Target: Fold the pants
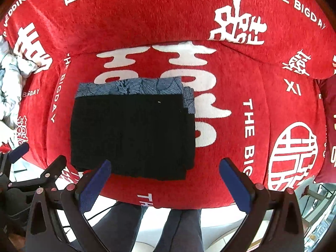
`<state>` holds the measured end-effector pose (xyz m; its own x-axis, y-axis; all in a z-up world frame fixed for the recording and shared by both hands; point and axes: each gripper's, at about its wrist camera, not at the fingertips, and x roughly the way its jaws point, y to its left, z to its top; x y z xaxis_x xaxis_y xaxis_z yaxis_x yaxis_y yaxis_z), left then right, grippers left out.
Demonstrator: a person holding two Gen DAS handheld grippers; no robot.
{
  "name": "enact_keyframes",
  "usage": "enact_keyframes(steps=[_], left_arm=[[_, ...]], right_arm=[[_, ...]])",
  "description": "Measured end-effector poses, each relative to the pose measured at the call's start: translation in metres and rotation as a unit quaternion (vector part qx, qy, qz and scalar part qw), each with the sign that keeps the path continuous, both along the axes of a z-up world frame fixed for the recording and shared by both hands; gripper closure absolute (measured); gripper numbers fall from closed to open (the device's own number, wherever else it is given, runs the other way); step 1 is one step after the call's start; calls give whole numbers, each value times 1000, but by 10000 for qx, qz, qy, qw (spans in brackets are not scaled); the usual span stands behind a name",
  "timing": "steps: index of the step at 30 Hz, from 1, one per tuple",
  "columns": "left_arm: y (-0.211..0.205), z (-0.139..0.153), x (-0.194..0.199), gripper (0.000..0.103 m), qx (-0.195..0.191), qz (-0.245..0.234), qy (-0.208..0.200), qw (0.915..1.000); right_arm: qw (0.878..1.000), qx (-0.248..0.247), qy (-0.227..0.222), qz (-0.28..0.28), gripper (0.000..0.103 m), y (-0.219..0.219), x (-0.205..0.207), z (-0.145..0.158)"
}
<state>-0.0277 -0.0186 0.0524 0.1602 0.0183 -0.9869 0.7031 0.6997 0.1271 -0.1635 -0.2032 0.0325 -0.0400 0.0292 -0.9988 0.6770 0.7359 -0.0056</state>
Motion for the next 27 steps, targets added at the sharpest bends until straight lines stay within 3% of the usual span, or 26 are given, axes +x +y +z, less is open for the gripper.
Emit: enact_keyframes(steps=[27], left_arm=[[-2, 12, 0, 0, -78, 73, -79, 9999]], right_arm=[[9996, -177, 73, 202, 0, 10, 12, 12]])
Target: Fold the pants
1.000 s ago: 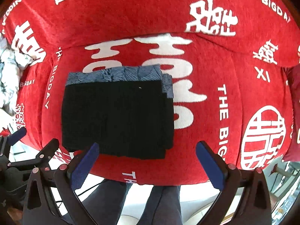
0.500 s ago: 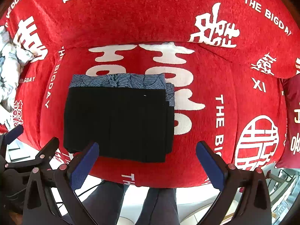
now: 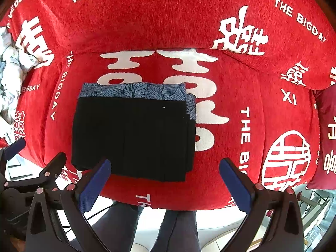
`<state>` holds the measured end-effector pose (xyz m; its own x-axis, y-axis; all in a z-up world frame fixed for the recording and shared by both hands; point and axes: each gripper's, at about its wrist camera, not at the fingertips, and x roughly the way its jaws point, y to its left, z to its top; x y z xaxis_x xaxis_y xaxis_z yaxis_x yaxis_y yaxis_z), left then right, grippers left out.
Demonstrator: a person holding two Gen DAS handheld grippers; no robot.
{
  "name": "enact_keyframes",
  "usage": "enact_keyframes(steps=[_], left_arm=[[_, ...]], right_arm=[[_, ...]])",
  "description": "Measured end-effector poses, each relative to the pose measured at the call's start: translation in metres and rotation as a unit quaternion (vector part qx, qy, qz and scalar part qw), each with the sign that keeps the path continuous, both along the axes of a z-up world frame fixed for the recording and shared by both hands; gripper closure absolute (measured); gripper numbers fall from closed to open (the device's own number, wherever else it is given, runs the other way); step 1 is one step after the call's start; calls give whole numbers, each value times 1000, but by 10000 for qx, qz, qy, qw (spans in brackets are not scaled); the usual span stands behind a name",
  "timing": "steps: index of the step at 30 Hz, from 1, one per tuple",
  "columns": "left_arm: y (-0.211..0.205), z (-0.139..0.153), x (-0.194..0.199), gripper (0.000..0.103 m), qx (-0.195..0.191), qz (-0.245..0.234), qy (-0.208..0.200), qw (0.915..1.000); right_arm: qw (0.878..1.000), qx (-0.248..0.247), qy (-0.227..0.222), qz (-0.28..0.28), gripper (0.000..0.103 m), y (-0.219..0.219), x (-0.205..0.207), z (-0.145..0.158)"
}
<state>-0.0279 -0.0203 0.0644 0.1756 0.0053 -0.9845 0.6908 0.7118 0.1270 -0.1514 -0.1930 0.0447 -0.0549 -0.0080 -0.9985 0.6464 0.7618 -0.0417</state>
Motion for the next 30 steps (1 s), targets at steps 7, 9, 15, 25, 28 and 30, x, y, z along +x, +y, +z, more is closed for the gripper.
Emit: enact_keyframes(steps=[7, 9, 15, 25, 28, 30], left_arm=[[0, 0, 1, 0, -24, 0, -11, 10000], [-1, 1, 2, 0, -26, 5, -3, 10000], [-2, 0, 3, 0, -1, -2, -11, 10000], [-4, 0, 2, 0, -2, -37, -5, 10000], [-5, -1, 2, 0, 4, -40, -6, 10000], [-5, 0, 2, 0, 2, -36, -7, 10000]], right_arm=[[10000, -16, 11, 9, 0, -1, 1, 0], [10000, -17, 17, 14, 0, -1, 1, 0], [10000, -15, 26, 19, 0, -1, 2, 0], [10000, 6, 45, 41, 0, -3, 3, -2], [10000, 6, 49, 49, 0, -3, 3, -2], [10000, 5, 46, 43, 0, -2, 3, -1]])
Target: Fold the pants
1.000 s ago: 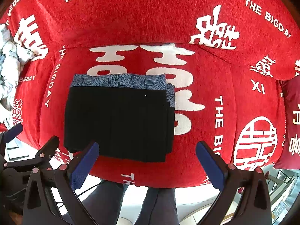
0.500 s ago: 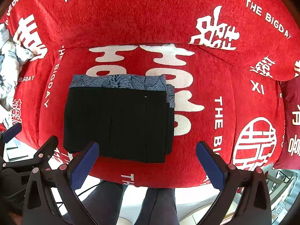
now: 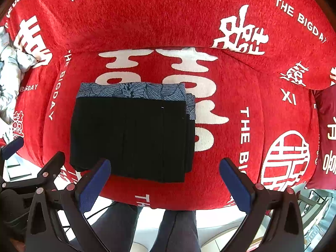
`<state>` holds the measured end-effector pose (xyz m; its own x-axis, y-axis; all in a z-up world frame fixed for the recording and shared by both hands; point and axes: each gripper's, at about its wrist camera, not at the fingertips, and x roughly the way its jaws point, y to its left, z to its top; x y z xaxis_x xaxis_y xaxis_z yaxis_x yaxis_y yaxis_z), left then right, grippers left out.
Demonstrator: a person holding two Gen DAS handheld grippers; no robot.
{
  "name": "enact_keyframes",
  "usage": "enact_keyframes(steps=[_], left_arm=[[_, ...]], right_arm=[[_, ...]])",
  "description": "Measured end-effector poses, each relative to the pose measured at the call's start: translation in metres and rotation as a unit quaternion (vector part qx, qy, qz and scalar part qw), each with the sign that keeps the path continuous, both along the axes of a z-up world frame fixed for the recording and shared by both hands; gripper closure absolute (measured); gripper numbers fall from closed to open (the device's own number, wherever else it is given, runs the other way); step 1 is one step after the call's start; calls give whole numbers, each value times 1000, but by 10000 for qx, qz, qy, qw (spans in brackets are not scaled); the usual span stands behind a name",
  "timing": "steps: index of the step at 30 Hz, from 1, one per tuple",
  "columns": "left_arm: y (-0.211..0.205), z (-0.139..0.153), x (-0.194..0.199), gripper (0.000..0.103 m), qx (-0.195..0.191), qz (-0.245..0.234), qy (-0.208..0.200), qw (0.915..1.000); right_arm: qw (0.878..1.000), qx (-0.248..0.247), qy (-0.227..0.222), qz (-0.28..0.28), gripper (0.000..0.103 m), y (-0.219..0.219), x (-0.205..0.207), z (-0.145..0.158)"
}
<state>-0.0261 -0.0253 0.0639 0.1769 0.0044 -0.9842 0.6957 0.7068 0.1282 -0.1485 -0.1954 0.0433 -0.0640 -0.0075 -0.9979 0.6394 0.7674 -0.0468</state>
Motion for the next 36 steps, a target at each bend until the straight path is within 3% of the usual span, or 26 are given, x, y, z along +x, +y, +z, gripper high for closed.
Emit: enact_keyframes(steps=[36], left_arm=[[2, -1, 0, 0, 6, -51, 49, 10000]], right_arm=[[10000, 10, 17, 33, 0, 0, 0, -1]])
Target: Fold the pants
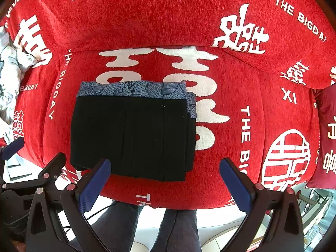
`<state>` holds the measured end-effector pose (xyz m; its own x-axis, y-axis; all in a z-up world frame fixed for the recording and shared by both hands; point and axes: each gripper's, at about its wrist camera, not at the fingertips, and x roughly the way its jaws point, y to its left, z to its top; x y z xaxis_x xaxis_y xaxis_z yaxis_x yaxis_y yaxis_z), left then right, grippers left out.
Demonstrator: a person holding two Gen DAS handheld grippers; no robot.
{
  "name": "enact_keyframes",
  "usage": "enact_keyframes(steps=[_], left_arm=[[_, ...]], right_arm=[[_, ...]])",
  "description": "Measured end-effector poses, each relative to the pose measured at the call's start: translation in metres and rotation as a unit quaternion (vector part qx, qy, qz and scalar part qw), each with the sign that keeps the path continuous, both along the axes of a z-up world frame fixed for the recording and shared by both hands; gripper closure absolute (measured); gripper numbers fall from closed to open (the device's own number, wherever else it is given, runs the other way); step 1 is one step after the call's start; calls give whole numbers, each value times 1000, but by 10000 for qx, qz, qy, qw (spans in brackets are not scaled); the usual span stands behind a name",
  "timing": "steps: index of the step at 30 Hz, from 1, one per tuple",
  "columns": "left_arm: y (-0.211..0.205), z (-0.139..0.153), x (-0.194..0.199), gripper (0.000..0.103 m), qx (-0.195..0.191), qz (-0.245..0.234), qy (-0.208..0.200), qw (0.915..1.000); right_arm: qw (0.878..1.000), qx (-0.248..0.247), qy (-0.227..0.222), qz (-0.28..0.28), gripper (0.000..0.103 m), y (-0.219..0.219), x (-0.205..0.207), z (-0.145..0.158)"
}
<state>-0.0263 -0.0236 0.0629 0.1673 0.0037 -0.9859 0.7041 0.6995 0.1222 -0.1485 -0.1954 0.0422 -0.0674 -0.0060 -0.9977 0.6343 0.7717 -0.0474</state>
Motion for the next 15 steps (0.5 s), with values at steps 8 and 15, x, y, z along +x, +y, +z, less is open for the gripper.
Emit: enact_keyframes(steps=[8, 15], left_arm=[[1, 0, -1, 0, 4, -8, 12, 10000], [1, -1, -2, 0, 27, -17, 4, 10000]], right_arm=[[10000, 4, 3, 2, 0, 1, -1, -1], [10000, 12, 7, 13, 0, 1, -1, -1]])
